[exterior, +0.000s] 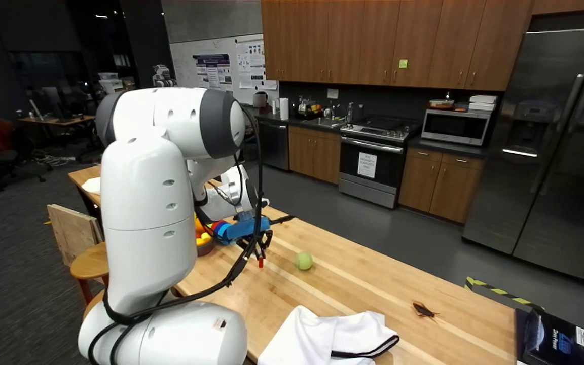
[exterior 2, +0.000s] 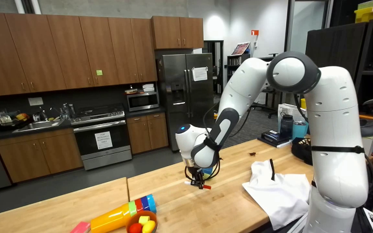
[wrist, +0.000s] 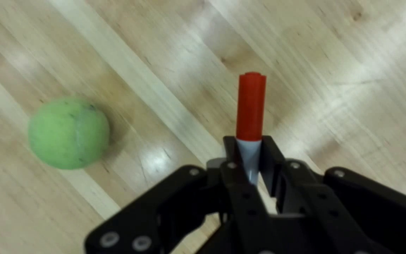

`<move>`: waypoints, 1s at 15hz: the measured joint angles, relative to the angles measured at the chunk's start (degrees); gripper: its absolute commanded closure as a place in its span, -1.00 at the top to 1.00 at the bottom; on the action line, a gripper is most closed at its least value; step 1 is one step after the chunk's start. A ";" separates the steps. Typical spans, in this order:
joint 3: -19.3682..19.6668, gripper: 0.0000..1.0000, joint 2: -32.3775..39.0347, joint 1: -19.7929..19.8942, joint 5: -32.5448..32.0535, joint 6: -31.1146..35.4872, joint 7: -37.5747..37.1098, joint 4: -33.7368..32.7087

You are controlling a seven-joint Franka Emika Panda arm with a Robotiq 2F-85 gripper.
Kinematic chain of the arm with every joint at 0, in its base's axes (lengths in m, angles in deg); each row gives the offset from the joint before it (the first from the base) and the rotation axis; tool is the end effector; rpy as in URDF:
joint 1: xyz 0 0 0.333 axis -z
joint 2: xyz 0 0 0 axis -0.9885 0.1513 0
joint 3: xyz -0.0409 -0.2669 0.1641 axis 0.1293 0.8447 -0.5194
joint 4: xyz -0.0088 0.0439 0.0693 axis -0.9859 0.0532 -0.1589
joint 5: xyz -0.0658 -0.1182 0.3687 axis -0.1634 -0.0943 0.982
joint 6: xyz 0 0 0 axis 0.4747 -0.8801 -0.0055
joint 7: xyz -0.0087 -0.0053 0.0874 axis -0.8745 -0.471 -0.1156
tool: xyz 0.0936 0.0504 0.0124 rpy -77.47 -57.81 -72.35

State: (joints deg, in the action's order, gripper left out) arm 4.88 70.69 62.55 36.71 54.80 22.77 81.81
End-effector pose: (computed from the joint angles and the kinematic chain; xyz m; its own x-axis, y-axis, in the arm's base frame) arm 0.4598 0.2114 0.2376 0.8304 0.5494 -0.0925 0.5556 -0.8048 0.2087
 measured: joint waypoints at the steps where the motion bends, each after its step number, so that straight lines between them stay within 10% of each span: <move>1: 0.21 -0.90 -2.48 1.09 -0.26 0.32 -0.08 2.51; 11: 1.33 -0.90 -29.53 14.29 2.39 1.89 -2.78 26.04; 15: 2.36 -0.90 -36.35 21.28 2.73 -0.65 -3.47 25.66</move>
State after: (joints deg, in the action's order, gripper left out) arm 7.23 34.35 83.82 39.44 54.15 19.30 107.47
